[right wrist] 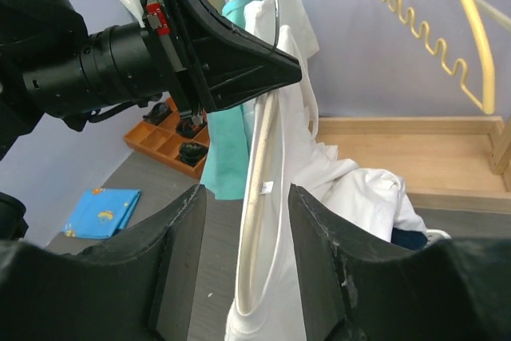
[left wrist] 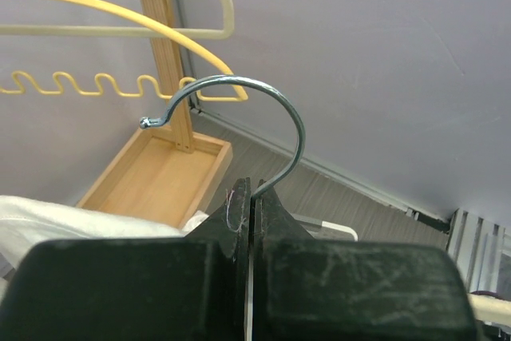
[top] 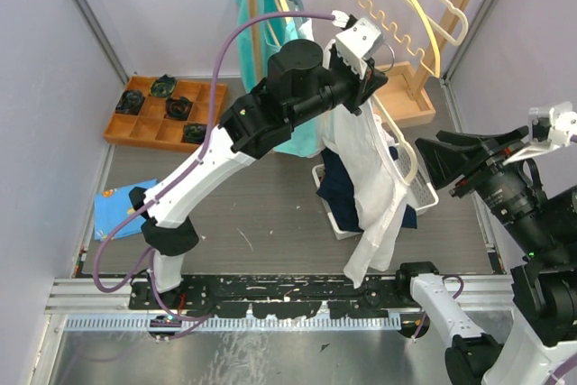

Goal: Remove the t-shirt from the hanger

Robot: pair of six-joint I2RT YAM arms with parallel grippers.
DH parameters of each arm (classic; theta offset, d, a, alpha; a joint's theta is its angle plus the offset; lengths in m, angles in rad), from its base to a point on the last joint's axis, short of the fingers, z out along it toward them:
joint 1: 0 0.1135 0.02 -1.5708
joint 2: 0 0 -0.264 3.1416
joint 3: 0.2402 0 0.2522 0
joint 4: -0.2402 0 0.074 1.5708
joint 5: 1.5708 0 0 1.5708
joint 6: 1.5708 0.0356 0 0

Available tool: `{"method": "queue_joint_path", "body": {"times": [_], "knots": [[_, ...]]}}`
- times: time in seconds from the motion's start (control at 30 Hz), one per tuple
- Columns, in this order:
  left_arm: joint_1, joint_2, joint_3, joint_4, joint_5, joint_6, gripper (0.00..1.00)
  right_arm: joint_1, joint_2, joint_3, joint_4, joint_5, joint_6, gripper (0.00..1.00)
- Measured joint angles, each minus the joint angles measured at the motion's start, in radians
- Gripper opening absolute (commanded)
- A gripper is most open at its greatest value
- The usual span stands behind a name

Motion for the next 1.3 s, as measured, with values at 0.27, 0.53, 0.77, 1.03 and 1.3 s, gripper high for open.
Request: {"method": "queue_joint_path", "body": {"times": [0.27,0.53,0.77,1.03,1.3], "knots": [[-0.023,0.0,0.0,-0.039,-0.05,0.039,0.0,0.0,0.051,0.004,-0.096,-0.032,0.002,0.54],[-0.04,0.0,0.001,-0.039,-0.063,0.046,0.0,0.0,0.047,-0.048,-0.147,-0.041,-0.004,0.55],[-0.051,0.017,0.024,-0.04,-0.069,0.047,0.0,0.0,0.047,-0.065,-0.16,-0.055,-0.005,0.5],[-0.079,0.019,0.024,-0.039,-0.076,0.048,0.0,0.0,0.047,-0.08,-0.167,-0.059,-0.014,0.3],[-0.093,0.019,0.024,-0.039,-0.074,0.045,0.0,0.0,0.047,-0.092,-0.174,-0.058,-0.022,0.09]]}}
